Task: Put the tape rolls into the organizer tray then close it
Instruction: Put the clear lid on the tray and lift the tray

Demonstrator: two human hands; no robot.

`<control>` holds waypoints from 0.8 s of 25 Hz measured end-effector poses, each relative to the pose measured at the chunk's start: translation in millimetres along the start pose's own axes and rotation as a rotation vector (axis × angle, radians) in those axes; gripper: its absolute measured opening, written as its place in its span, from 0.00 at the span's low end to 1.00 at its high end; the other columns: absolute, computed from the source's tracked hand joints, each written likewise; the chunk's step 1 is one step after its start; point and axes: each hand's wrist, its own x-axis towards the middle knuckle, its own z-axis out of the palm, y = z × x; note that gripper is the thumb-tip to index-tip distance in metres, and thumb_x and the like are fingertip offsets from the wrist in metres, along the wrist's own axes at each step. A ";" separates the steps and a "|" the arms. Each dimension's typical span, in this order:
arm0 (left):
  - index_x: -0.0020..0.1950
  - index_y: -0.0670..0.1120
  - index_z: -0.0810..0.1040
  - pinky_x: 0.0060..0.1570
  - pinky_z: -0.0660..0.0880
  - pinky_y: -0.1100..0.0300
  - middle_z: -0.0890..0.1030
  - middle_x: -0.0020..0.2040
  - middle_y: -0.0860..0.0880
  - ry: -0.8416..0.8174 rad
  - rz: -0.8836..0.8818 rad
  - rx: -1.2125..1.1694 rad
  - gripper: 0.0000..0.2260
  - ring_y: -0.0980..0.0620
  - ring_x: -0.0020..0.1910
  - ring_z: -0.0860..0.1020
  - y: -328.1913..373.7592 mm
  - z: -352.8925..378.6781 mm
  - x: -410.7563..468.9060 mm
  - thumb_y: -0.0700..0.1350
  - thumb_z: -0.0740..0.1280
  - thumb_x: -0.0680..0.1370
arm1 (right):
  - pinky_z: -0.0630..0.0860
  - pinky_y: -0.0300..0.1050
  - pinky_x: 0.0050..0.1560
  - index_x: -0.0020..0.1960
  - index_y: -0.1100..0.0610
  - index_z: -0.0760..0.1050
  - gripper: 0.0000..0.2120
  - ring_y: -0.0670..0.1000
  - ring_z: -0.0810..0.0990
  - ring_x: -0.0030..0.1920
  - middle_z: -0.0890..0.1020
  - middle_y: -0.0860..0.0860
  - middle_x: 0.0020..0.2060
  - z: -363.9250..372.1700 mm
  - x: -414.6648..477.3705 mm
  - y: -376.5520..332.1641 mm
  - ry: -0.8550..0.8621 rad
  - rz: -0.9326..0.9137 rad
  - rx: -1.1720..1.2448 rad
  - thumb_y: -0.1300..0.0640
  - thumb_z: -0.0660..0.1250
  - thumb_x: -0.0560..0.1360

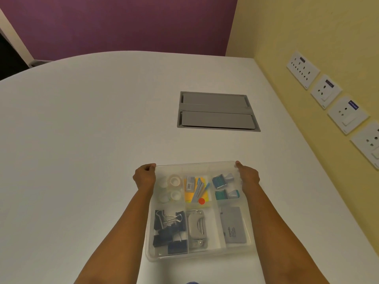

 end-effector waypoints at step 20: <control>0.60 0.39 0.77 0.64 0.68 0.49 0.76 0.63 0.38 -0.166 -0.136 0.091 0.21 0.38 0.62 0.73 -7.6 1.9 5.9 0.54 0.55 0.81 | 0.74 0.54 0.64 0.61 0.64 0.71 0.26 0.56 0.73 0.49 0.77 0.61 0.60 1.1 5.4 2.6 -0.025 0.095 0.130 0.45 0.68 0.73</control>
